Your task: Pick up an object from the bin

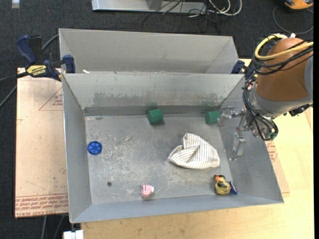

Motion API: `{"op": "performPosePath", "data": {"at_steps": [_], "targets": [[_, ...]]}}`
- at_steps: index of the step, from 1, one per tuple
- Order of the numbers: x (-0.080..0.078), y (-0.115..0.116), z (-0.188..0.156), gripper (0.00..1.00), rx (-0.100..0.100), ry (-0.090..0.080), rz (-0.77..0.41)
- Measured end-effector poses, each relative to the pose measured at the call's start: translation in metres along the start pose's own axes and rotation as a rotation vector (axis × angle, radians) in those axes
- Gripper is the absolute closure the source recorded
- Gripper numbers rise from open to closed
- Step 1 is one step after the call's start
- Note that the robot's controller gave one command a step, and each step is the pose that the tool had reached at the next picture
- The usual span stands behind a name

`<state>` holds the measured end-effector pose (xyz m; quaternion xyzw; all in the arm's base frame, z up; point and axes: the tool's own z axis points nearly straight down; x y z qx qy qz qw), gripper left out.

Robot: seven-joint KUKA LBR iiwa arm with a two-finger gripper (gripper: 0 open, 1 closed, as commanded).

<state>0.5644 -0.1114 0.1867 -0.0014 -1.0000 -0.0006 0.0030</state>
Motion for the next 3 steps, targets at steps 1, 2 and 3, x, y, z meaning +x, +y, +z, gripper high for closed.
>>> {"op": "performPosePath", "data": {"at_steps": [1,2,3], "targets": [[-0.001,0.001,-0.005,0.0,0.001,-0.008,-0.003],[0.019,0.075,0.078,0.0,0.0,-0.006,-0.05],[-0.013,0.049,0.116,1.0,0.002,-0.011,-0.237]]}}
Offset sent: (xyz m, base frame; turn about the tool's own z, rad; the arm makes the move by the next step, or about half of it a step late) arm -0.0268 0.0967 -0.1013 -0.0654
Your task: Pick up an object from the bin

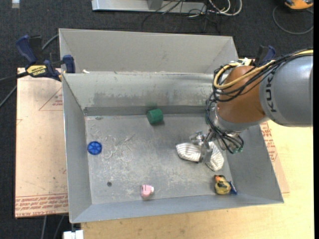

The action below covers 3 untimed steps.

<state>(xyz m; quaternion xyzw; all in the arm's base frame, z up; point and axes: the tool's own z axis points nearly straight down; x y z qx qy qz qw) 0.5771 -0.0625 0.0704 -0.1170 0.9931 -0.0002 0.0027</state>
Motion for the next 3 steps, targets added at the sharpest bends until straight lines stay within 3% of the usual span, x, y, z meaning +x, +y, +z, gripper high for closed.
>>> {"op": "performPosePath", "data": {"at_steps": [1,2,3], "targets": [[0.0,0.0,0.0,1.0,0.0,0.0,-0.001],[-0.007,-0.014,-0.068,1.0,0.0,-0.003,-0.041],[-0.007,-0.014,-0.068,1.0,0.0,-0.003,-0.042]]}}
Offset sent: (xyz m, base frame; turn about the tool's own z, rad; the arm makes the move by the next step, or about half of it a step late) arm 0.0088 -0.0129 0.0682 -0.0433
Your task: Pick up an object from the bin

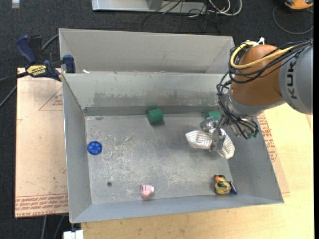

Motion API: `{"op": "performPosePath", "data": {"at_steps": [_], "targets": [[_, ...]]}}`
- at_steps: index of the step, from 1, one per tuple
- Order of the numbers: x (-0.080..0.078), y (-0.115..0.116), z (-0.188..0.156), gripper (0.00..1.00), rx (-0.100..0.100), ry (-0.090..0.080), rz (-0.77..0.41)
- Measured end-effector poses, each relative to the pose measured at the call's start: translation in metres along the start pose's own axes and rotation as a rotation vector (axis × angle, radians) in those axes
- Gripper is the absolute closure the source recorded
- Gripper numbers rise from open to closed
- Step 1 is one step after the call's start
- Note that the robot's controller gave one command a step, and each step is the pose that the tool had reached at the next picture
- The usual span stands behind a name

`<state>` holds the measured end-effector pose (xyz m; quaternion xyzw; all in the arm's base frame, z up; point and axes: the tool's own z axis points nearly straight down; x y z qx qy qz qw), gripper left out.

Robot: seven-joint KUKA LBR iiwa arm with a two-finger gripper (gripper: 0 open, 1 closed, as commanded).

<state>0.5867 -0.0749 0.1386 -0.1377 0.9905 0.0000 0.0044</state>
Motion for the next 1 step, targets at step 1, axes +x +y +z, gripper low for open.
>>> {"op": "performPosePath", "data": {"at_steps": [1], "targets": [[0.0014,-0.006,-0.1216,1.0,0.0,-0.004,0.016]]}}
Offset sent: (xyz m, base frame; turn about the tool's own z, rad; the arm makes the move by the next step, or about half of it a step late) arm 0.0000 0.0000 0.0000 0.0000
